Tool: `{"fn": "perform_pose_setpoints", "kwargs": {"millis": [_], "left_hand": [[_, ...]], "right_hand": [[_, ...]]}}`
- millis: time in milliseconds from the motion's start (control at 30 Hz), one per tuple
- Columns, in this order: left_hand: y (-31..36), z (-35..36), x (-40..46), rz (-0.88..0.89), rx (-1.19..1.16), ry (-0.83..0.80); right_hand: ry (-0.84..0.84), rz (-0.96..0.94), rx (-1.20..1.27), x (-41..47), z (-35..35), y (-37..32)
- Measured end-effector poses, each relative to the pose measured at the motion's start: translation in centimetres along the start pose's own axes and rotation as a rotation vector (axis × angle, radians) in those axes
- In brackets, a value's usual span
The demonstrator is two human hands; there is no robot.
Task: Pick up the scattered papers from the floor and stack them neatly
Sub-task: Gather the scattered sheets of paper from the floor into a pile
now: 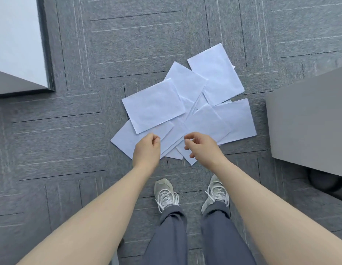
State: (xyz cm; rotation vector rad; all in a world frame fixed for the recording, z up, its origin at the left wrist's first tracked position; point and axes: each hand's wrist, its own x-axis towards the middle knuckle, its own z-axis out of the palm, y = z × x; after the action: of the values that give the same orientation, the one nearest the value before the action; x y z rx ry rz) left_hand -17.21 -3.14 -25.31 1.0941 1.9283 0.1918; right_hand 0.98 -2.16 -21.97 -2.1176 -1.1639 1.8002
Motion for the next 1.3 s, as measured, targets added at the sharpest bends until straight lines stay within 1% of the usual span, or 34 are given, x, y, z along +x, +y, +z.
{"fn": "perform_pose_setpoints", "kwargs": {"millis": [200, 400, 500, 567, 633, 733, 833, 933, 1000, 1167, 1300], "left_hand": [[-5.8, 2.9, 4.9, -0.017, 0.030, 0.056], [-10.0, 6.0, 9.5, -0.004, 0.107, 0.093], [-11.8, 8.0, 12.3, 0.018, 0.142, 0.102], [-14.2, 11.8, 16.9, 0.035, 0.161, 0.134], [-14.4, 12.3, 18.1, 0.052, 0.199, 0.136], [-14.4, 12.3, 19.2, 0.096, 0.265, 0.166], [-15.0, 12.8, 20.1, 0.157, 0.353, 0.178], [-15.8, 14.6, 22.7, 0.236, 0.420, 0.203], [-16.0, 15.5, 24.3, 0.289, 0.481, 0.194], [-16.2, 17.0, 26.6, 0.330, 0.676, 0.126], [-16.2, 17.3, 27.0, 0.370, 0.733, 0.169]], "right_hand": [[-0.045, 0.032, -0.018, 6.6, 3.1, 3.7], [-0.104, 0.022, -0.108, 13.1, 4.7, 7.3], [-0.115, 0.079, -0.092, 16.6, 5.2, 9.0], [-0.108, 0.113, -0.076, 22.2, 6.0, 11.9], [-0.090, 0.159, -0.078, 23.5, 5.6, 12.6], [-0.032, 0.180, -0.066, 24.7, 4.9, 13.6], [0.049, 0.131, -0.232, 25.7, 4.3, 14.5], [0.113, 0.072, -0.376, 28.4, 3.9, 15.0], [0.126, 0.056, -0.436, 29.8, 3.8, 15.1], [0.107, 0.022, -0.564, 31.6, 4.6, 15.2], [0.116, -0.008, -0.563, 32.3, 5.3, 15.2]]}}
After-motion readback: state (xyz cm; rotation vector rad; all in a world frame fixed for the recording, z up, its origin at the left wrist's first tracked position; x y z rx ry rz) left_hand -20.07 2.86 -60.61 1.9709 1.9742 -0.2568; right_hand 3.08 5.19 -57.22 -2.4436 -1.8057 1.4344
